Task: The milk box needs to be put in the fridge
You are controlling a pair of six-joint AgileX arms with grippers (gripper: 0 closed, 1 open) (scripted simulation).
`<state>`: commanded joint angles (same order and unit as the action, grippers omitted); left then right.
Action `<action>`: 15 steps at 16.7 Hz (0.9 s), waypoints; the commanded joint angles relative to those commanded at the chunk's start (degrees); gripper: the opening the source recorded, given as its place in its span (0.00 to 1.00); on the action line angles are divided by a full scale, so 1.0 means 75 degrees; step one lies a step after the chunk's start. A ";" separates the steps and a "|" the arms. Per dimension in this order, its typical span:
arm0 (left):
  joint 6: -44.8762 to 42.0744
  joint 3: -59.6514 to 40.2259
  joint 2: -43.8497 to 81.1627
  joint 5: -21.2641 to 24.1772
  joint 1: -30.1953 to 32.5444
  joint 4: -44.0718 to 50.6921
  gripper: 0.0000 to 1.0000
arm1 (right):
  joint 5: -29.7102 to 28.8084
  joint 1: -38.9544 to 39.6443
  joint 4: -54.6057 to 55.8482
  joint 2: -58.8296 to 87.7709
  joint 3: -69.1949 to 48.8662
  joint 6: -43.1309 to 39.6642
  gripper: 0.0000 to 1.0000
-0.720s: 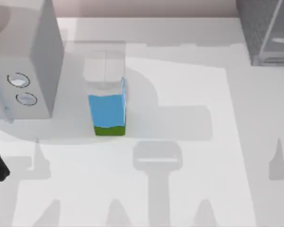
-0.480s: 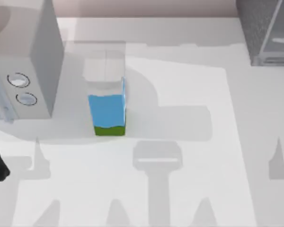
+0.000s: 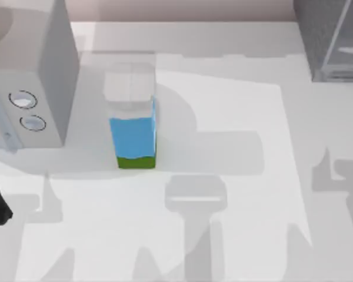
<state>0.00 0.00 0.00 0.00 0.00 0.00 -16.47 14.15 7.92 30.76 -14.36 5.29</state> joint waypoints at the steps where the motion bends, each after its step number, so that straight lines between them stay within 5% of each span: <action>1: 0.0000 0.0000 0.0000 0.0000 0.0000 0.0000 1.00 | -0.0334 0.0351 0.0281 0.0715 -0.0401 0.0090 1.00; 15: 0.0000 0.0000 0.0000 0.0000 0.0000 0.0000 1.00 | -0.4321 0.5466 0.5751 0.9846 -0.6755 0.0211 1.00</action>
<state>0.00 0.00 0.00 0.00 0.00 0.00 -48.88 55.15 51.05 104.61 -65.02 6.87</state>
